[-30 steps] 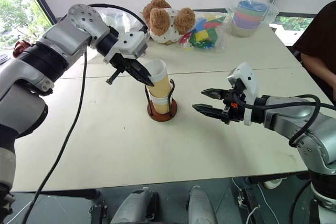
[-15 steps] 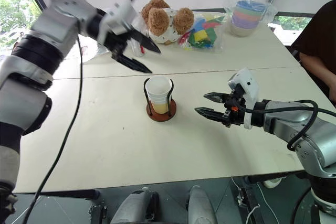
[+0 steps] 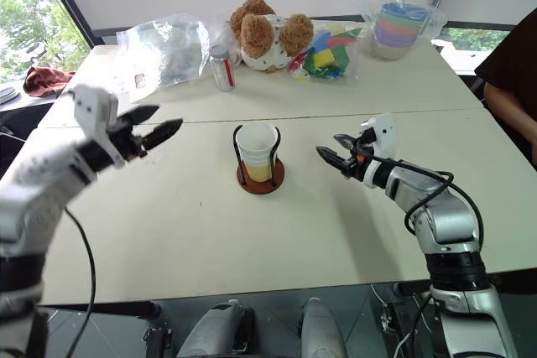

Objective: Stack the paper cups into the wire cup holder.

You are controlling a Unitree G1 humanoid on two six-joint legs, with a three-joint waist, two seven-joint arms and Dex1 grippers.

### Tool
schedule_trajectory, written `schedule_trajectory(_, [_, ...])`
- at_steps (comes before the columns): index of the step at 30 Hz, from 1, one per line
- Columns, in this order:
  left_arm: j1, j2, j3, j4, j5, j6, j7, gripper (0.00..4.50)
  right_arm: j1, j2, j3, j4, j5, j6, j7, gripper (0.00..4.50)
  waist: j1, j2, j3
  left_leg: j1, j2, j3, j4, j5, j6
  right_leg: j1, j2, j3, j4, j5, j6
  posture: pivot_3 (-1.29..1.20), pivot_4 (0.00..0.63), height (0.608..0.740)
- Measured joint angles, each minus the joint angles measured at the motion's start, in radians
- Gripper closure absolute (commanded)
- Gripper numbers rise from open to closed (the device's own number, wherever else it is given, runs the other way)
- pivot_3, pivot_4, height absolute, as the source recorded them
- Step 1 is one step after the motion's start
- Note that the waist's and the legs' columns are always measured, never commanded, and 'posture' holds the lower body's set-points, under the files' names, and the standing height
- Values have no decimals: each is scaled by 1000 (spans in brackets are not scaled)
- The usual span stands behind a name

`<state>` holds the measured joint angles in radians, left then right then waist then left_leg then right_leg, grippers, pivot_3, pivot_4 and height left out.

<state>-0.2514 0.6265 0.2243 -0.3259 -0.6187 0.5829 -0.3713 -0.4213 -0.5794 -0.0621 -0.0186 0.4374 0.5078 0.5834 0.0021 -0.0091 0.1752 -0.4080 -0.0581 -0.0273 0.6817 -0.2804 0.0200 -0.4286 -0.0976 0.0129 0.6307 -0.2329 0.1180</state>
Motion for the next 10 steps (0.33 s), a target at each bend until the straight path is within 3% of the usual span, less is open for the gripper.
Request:
schedule_trajectory(5, [191, -146, 24, -102, 73, -31, 143, 1216, -73, 55, -1, 207, -90, -136, -45, 1728, 13, 0, -1, 1, 0, 0, 0, 1, -1, 1, 1, -1, 1, 1, -2, 0, 150, 740])
schedule_trajectory(10, [242, -213, 25, -109, 129, -96, 169, 1216, -99, 75, -12, 319, -139, -221, -72, 1728, 9, 1, -1, 2, 0, 0, 0, 1, -1, 1, 1, -1, 1, 1, -2, 0, 150, 740])
